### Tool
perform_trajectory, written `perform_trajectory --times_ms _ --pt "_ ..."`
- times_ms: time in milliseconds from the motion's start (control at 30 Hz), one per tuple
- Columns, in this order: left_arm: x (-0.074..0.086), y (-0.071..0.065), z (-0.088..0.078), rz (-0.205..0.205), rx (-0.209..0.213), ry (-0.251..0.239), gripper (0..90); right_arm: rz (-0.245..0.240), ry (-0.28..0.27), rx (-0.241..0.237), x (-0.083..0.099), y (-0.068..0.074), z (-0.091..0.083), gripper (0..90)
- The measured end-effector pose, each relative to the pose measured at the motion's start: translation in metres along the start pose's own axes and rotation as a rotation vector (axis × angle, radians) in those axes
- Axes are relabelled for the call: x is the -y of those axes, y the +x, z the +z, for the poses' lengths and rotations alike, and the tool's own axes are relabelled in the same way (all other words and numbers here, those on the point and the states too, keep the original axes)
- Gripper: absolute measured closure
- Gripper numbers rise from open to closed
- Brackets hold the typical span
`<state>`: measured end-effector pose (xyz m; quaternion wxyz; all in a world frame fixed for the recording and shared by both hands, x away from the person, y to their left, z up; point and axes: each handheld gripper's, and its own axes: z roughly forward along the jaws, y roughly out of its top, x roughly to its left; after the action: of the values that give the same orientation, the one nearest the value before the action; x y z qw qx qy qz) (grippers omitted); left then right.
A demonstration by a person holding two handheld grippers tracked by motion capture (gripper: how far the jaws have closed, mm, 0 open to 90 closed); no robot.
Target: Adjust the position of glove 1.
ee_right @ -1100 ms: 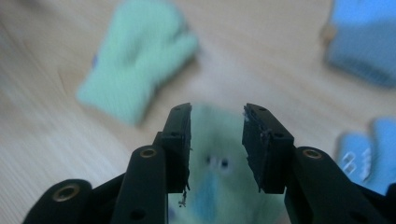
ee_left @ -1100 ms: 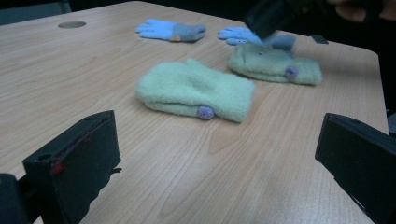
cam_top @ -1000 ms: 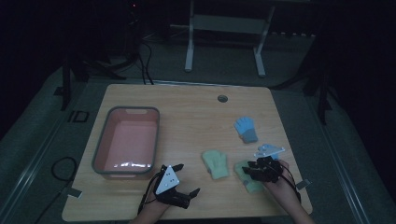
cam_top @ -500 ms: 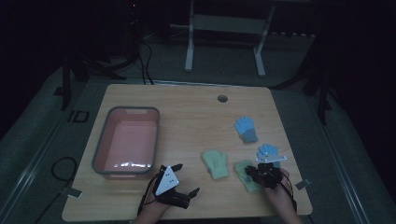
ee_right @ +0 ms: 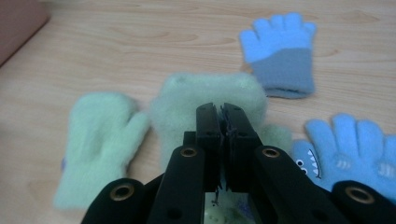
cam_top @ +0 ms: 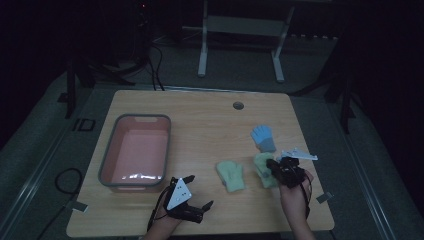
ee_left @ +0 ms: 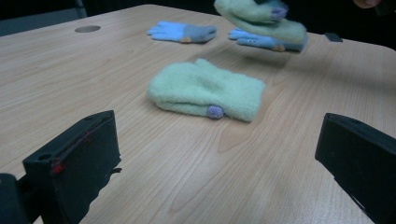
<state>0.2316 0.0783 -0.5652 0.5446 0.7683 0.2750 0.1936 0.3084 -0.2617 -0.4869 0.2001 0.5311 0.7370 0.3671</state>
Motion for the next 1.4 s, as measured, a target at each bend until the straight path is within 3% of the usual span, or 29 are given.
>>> perform_trajectory --times_ms 200,267,433,633,900,1000,1133,1333,1400 --pt "0.000 0.000 0.000 -0.002 0.003 -0.002 0.0 0.079 0.011 0.076 0.007 0.007 0.017 86.3" --pt "0.000 0.000 0.000 -0.001 0.004 -0.003 0.0 0.107 0.026 0.076 0.012 0.006 0.025 86.2" --pt "0.000 0.000 0.000 0.001 0.008 -0.004 0.0 0.105 0.070 0.120 0.022 0.003 0.044 83.4" --pt "0.000 0.001 0.000 -0.005 0.013 -0.003 0.0 0.101 0.087 0.102 0.026 -0.001 0.050 76.8" --pt "0.000 0.001 0.000 -0.005 0.019 -0.005 0.0 0.047 0.072 0.048 0.015 -0.006 0.036 68.4" --pt "0.000 0.001 0.000 -0.005 0.023 -0.005 0.0 -0.007 0.054 -0.009 0.006 -0.011 0.022 65.8" --pt "0.000 0.001 0.000 -0.005 0.023 -0.003 0.0 -0.091 0.071 -0.065 0.000 -0.018 0.016 64.5" --pt "0.000 0.002 0.000 -0.006 0.022 -0.001 0.0 -0.130 0.102 -0.089 0.000 -0.031 0.016 65.1" --pt "0.000 0.001 0.000 -0.001 0.017 -0.001 0.0 -0.172 0.117 -0.114 0.004 -0.034 0.018 64.9"
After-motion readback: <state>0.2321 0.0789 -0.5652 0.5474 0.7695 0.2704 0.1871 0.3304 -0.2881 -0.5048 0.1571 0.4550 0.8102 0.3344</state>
